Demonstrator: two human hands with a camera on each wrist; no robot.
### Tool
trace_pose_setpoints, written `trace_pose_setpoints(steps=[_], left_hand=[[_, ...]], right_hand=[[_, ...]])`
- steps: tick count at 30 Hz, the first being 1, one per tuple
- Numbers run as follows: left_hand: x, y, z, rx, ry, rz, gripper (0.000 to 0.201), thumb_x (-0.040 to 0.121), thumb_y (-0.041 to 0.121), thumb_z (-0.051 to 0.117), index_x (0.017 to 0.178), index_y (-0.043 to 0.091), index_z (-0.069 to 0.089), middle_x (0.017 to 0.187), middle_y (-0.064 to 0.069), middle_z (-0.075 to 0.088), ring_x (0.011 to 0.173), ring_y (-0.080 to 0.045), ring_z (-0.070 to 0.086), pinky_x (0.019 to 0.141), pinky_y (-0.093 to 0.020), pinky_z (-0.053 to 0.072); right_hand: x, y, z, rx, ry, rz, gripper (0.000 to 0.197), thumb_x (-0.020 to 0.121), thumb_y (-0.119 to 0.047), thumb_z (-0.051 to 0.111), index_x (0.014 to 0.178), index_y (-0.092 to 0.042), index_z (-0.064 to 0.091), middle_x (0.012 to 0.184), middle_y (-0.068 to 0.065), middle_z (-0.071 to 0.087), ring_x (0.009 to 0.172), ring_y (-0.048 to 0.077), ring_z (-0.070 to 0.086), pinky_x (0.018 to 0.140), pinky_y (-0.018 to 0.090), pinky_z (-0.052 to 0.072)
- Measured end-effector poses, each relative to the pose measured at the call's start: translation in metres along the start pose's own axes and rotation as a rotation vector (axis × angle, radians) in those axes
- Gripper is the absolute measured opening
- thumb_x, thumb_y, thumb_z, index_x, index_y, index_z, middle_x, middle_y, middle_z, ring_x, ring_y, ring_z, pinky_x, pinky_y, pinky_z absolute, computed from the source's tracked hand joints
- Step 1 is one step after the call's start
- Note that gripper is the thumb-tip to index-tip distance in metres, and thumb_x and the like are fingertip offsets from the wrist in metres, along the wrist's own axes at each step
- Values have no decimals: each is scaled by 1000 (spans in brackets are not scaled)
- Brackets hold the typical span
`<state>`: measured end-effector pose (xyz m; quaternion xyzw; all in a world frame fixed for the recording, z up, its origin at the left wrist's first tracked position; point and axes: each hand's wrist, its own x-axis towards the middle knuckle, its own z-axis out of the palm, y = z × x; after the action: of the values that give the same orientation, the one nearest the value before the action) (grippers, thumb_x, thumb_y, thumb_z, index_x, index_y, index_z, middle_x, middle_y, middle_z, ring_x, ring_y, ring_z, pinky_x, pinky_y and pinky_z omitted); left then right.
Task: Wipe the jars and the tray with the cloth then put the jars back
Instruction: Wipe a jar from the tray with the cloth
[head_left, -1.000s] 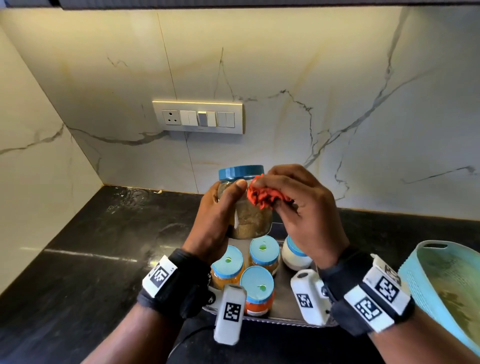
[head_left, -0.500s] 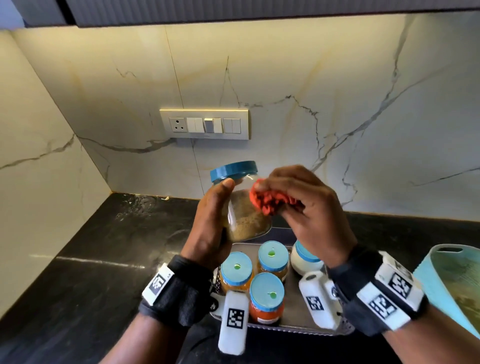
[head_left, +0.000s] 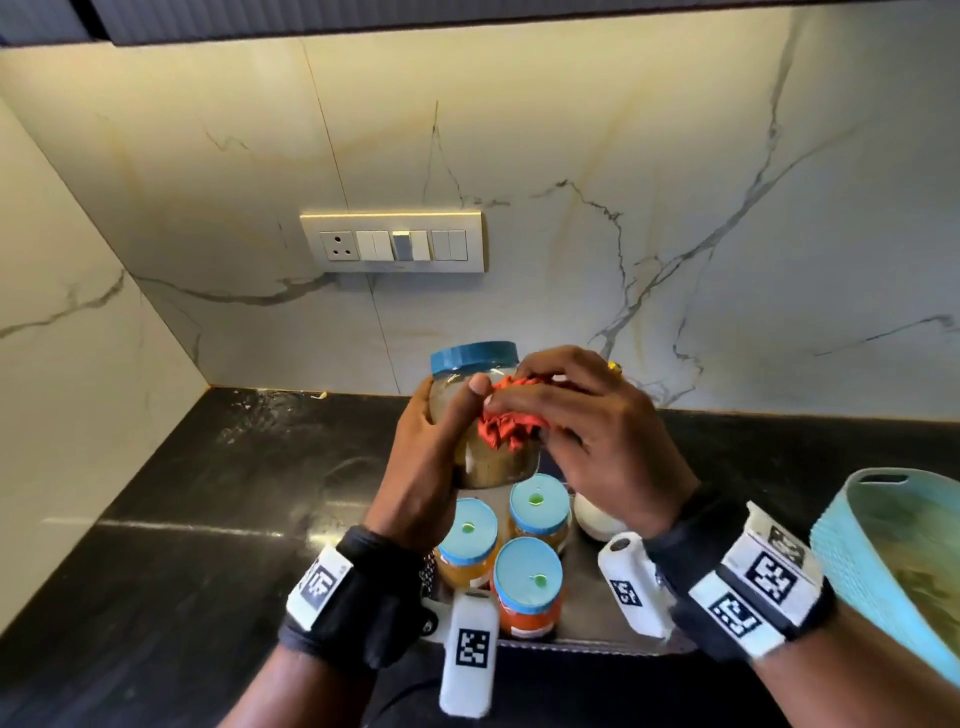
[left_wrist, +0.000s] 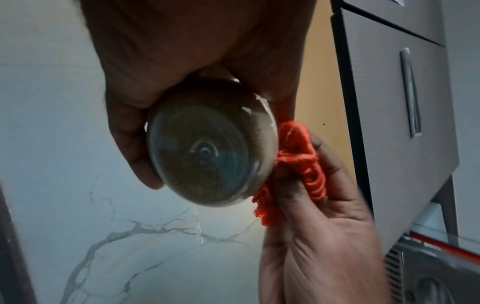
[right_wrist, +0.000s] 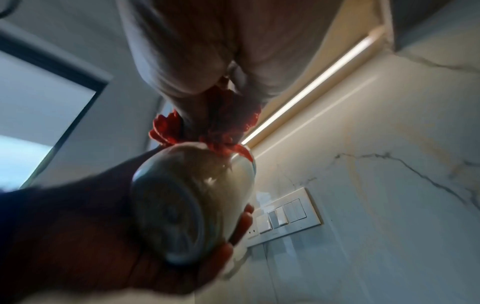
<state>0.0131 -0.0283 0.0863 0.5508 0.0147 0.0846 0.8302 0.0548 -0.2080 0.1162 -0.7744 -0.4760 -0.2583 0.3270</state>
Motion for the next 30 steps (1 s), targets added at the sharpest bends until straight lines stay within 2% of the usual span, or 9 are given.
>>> trace_pose_setpoints(steps=[4,7,9,12,15,20,24,27,30], left_hand=[[1,-2,2,-35,6,10,71,90,41,71,141,-2,51,131,-32,63,117,-43,65,87,-51,58],[4,0,3,-122,29,17,72,92,42,69,141,-7,49,125,-42,56,112,-46,60,96,-59,51],[6,0,0,-154,58,2,77,90,44,71,140,-9,47,119,-36,56,110,-46,56,97,-57,47],[3,-3,-1,-159,35,-30,78,90,44,72,141,-9,47,125,-37,55,114,-50,54,101,-64,42],[-2,-3,6,-124,-65,-47,78,90,47,73,144,-4,49,138,-44,51,120,-49,55,104,-68,42],[-4,0,9,-98,-76,-33,87,84,55,77,144,-1,51,136,-39,55,118,-47,57,97,-61,51],[-5,4,-3,-189,-43,-96,71,86,51,65,138,2,57,113,-23,66,95,-33,68,74,-40,59],[-8,5,-3,-185,-135,-120,61,85,52,69,129,9,67,110,-20,69,94,-30,69,76,-40,60],[-9,2,3,-172,-202,-134,68,74,59,81,124,14,72,113,-20,72,97,-29,72,76,-43,62]], right_hand=[[11,9,-5,78,80,123,37,84,3,72,119,-10,73,112,7,66,105,17,65,90,30,57],[-7,-9,0,18,21,53,40,83,8,65,116,-14,75,114,7,62,104,18,61,94,22,51],[-24,-21,5,-55,-41,-23,38,84,8,68,113,-15,75,116,9,63,104,21,61,92,29,54],[-28,-17,2,-63,-77,-89,36,85,6,69,113,-16,76,116,10,65,104,25,63,89,34,57],[-9,2,-6,83,33,38,39,85,7,61,115,-14,75,114,8,65,106,19,63,94,25,53],[-4,10,-4,232,125,170,40,81,7,76,117,-10,73,115,6,68,111,16,65,96,33,56],[-34,-12,6,161,76,84,49,77,18,71,114,-13,76,113,6,65,107,18,64,93,29,54],[-34,-12,5,137,81,30,45,80,18,69,114,-12,76,113,9,65,106,21,64,94,29,54],[-11,5,0,164,171,117,44,79,14,73,116,-10,74,115,9,67,109,17,64,96,29,55]])
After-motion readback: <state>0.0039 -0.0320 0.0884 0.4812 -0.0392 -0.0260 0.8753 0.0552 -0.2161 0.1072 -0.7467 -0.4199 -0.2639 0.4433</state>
